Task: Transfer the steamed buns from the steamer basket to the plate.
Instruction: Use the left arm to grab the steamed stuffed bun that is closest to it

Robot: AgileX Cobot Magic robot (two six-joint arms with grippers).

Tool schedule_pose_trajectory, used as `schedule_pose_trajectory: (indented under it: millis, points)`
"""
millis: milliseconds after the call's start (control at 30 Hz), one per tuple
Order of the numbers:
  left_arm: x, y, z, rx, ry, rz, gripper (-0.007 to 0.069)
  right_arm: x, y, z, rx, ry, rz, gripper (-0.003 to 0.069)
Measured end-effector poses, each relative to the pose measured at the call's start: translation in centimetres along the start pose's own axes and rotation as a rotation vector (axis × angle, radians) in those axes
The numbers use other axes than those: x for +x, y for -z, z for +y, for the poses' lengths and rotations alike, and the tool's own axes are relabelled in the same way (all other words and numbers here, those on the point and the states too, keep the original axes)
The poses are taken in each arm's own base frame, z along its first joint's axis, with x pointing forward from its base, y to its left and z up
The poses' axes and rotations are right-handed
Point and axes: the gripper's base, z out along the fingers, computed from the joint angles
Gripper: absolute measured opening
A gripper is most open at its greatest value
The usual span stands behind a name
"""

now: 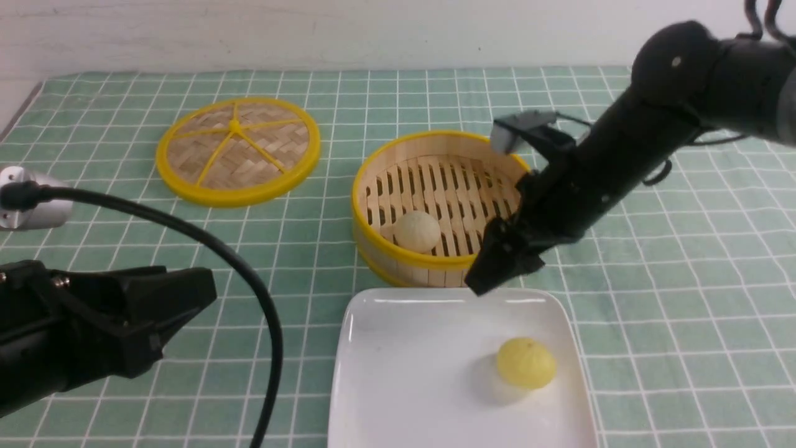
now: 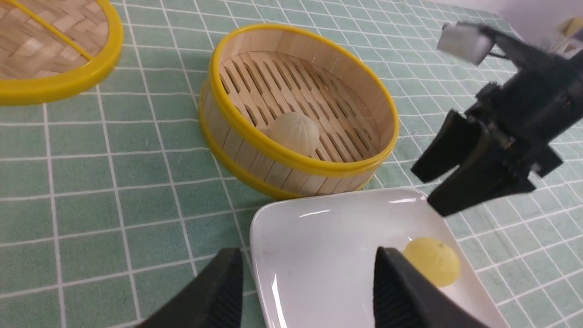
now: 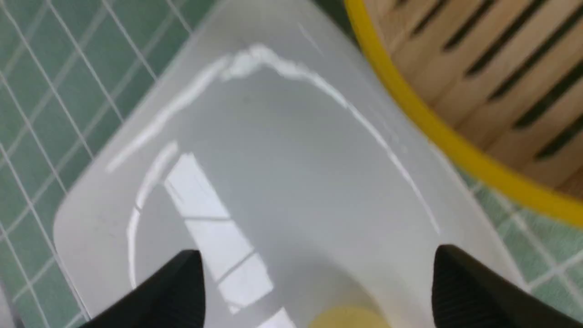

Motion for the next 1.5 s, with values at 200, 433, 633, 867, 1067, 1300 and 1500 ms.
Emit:
schedule_pose_trajectory:
  millis: [200, 433, 633, 867, 1067, 1300, 1500]
  points:
    - [0.0, 0.0, 0.0, 0.000, 0.000, 0.000, 0.0407, -3.9, 5.6, 2.3, 0.108, 0.123, -0.237, 0.0533]
    - [0.0, 0.0, 0.0, 0.000, -0.001, 0.000, 0.0407, -4.6, 12.4, 5.0, 0.339, 0.205, -0.408, 0.0517]
    - [-0.1, -0.4, 0.2, -0.003, 0.004, 0.016, 0.0407, -2.7, 18.1, 7.9, 0.508, 0.198, -0.477, 0.0517]
    - [-1.2, -2.3, 1.0, 0.014, 0.025, 0.059, 0.0407, 1.0, 23.8, 12.7, 0.557, 0.199, -0.549, 0.0517]
    - [-2.9, -3.8, 1.1, 0.104, -0.018, -0.012, 0.0407, 4.8, 27.2, 16.4, 0.548, 0.209, -0.571, 0.0517]
    - [-4.2, -5.7, 1.0, 0.247, -0.033, -0.052, 0.0407, 8.9, 29.2, 19.4, 0.530, 0.202, -0.535, 0.0517]
    - [-5.1, -8.3, 0.7, 0.313, -0.048, 0.010, 0.0407, 12.1, 31.0, 21.8, 0.548, 0.235, -0.617, 0.0517]
